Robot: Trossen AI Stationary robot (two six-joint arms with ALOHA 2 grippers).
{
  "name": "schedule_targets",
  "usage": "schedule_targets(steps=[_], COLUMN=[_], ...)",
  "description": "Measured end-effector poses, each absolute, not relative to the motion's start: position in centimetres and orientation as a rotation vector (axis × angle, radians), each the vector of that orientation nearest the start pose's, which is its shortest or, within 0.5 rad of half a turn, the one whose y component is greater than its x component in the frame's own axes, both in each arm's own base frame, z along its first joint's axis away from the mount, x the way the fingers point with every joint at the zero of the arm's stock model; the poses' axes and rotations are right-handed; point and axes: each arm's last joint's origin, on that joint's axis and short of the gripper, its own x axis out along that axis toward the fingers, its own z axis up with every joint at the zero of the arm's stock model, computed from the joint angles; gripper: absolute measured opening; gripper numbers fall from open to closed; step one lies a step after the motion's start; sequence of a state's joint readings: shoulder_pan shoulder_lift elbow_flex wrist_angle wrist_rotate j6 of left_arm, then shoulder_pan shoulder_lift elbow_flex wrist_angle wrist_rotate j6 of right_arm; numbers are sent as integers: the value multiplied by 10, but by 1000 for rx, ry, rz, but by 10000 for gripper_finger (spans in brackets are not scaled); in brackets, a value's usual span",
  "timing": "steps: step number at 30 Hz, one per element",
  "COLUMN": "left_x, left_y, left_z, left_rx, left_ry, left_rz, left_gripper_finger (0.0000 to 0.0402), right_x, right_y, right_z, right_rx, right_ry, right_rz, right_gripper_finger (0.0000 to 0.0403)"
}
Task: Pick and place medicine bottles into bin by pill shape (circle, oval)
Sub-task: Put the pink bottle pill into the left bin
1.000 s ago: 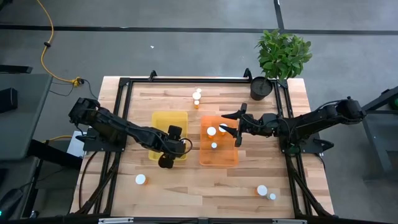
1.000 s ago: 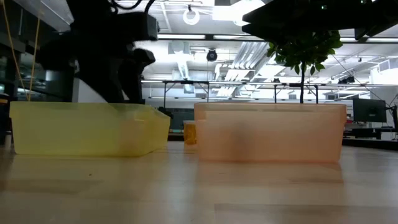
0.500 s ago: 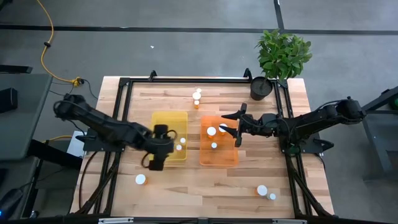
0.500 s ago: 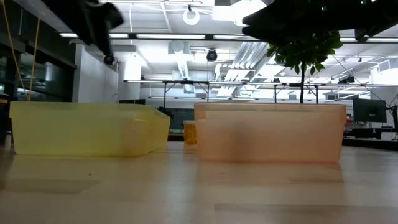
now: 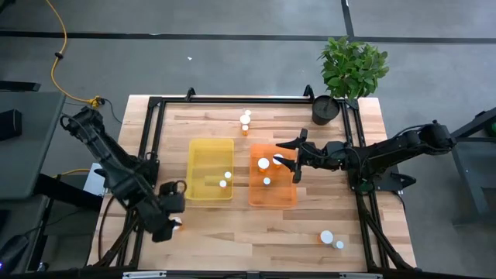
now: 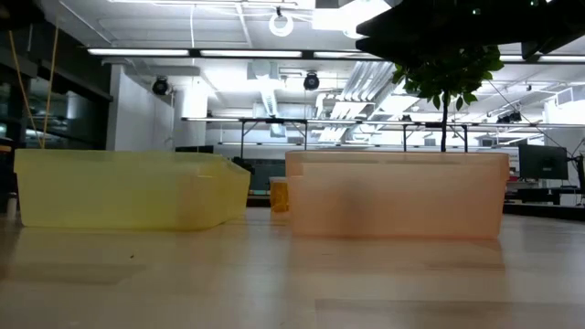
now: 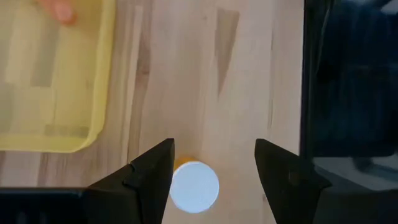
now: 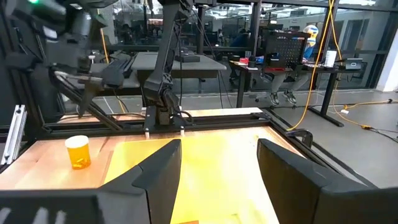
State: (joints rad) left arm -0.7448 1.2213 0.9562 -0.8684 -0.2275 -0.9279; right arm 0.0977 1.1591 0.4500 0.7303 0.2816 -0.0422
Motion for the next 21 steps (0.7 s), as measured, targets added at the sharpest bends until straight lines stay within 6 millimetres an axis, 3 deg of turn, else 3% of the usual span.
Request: schedule_targets(steps=[8,13,18,21], left_x=[172,176,178,178], left_y=[-161,-161,-161,-160], left_z=[240,234,232,232], left_rx=[-150,-19,-11,-51], left_ry=[1110,1147,1178,1187], left_rz=[70,-2,-33,-14], left_gripper_finger=[212,212,215,238], right_x=[235,235,235,235], right_y=[15,15,15,15], right_z=[233,233,233,233], right_rx=[-45,-47,-49,-49], right_ry=[-14,-12,-11,-11], right_rz=[-184,-185,-185,-185], right_gripper_finger=[204,204,204,204])
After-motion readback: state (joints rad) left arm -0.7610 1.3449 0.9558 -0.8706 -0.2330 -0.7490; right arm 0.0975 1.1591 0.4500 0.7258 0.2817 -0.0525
